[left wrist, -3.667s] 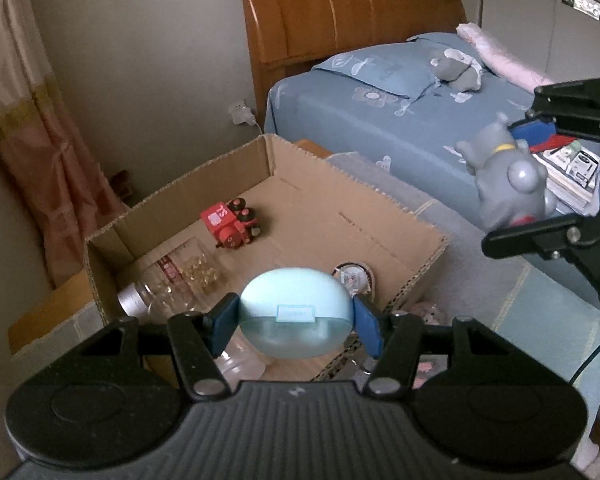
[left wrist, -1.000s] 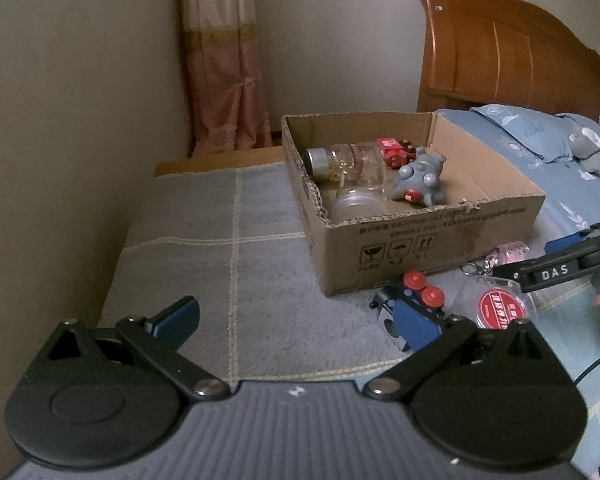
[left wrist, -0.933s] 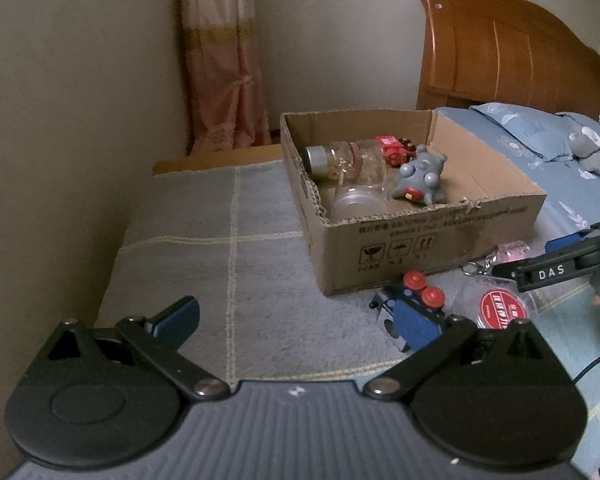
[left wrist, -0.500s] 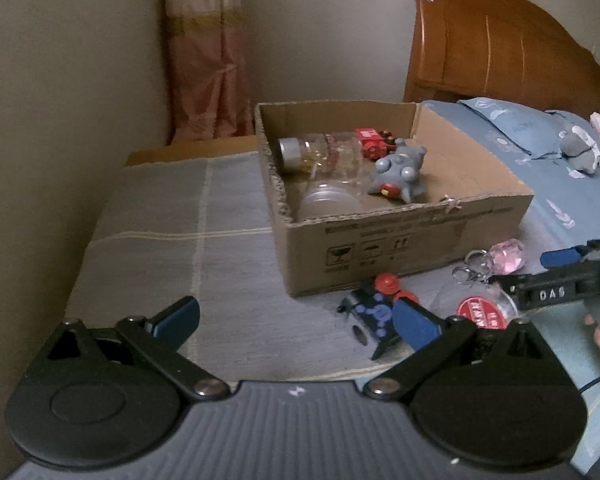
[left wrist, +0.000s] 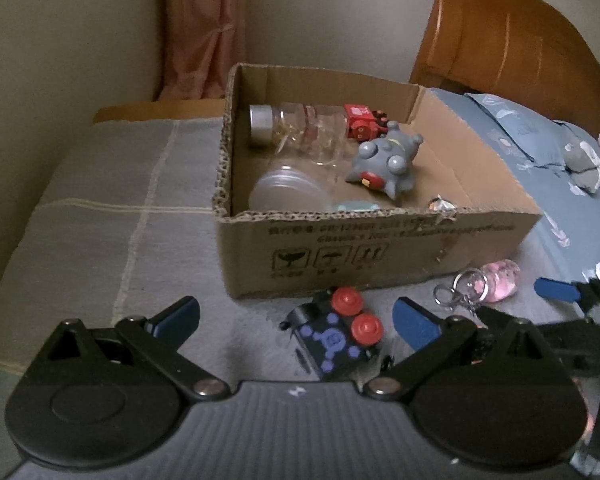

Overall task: Organize rigid objects
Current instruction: 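Move the left gripper to the black-and-red cube toy and close on it, then lift the cube toy with the left gripper while the right gripper grasps the pink keychain bottle, then carry both items over the box and open both grippers, then move the right gripper to the clear red-label container and grasp it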

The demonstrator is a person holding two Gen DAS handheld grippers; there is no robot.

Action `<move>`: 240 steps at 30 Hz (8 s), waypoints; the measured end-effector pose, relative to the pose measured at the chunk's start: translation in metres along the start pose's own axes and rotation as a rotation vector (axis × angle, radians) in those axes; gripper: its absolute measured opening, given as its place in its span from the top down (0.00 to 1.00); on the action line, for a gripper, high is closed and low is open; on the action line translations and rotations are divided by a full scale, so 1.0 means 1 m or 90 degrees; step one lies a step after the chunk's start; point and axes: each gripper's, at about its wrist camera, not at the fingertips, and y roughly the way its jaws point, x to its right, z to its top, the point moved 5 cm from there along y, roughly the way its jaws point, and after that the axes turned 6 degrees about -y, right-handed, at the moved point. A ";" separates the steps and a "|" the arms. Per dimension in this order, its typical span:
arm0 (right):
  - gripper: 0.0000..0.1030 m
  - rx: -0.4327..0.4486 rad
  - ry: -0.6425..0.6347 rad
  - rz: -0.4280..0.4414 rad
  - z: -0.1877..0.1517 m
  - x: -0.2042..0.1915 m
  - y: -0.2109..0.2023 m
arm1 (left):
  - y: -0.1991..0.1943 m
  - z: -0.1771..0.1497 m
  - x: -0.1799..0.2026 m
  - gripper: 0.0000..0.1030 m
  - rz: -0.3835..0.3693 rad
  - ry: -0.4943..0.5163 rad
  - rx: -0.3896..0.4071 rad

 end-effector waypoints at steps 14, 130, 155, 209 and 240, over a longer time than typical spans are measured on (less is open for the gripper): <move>0.00 0.007 -0.003 0.004 -0.002 0.001 -0.002 | 0.019 -0.010 -0.019 0.01 0.075 0.030 -0.031; 0.43 0.102 -0.173 0.070 0.177 0.010 -0.088 | -0.016 0.081 0.073 0.16 -0.130 0.299 0.031; 0.00 0.016 -0.137 0.048 0.191 0.003 -0.008 | -0.051 0.056 0.028 0.06 -0.112 0.264 0.043; 0.00 -0.127 -0.046 0.092 -0.006 -0.082 -0.032 | -0.110 -0.057 -0.012 0.06 -0.026 0.224 0.027; 0.00 -0.080 -0.071 0.071 -0.031 -0.037 -0.038 | -0.061 -0.091 0.016 0.06 -0.056 0.294 -0.102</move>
